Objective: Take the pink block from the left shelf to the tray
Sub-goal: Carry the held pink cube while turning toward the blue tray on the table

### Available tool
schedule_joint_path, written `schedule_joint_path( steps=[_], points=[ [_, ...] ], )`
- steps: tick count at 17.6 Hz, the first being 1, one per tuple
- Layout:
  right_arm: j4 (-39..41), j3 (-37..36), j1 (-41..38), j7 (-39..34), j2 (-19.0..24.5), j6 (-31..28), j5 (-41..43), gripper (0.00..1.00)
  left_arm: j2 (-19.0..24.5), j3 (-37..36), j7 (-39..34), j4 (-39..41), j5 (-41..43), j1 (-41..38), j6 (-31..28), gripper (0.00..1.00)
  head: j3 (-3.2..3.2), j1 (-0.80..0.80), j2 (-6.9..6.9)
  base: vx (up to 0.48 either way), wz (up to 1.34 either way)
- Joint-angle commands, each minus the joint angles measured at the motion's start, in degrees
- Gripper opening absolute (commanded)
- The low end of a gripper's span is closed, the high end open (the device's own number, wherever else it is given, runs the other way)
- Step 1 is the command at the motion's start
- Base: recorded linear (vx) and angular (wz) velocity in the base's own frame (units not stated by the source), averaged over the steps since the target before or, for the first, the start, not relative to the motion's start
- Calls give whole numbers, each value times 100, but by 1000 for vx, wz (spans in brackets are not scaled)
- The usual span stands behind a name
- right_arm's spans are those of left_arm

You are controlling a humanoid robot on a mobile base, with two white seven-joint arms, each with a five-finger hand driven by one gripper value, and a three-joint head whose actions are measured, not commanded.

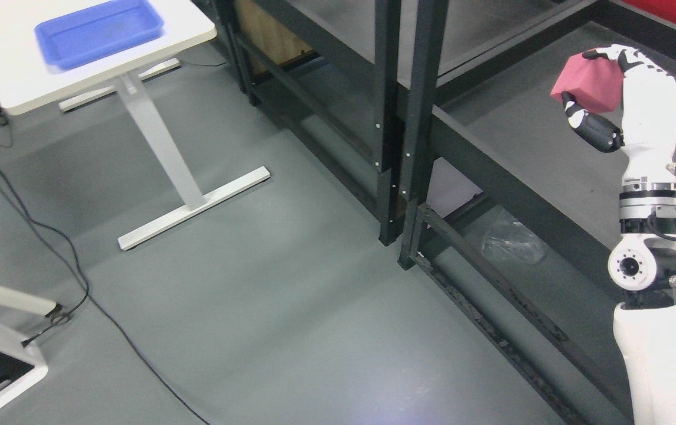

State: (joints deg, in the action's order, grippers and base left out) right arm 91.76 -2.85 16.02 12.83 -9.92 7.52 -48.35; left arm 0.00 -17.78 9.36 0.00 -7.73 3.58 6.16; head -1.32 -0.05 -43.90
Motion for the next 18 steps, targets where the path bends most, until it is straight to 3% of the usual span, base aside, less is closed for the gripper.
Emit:
schedule_joint_path(
  steps=[1,18],
  points=[
    [97,-58,454,9,-27,21,80,4,100,3,4,100,0,3,-1,100,0,0,0,-92,579],
    [106,-49,463,18,-27,65,124,4,100,-6,4,100,0,3,8,100,0,0,-1,-2,330]
  ],
)
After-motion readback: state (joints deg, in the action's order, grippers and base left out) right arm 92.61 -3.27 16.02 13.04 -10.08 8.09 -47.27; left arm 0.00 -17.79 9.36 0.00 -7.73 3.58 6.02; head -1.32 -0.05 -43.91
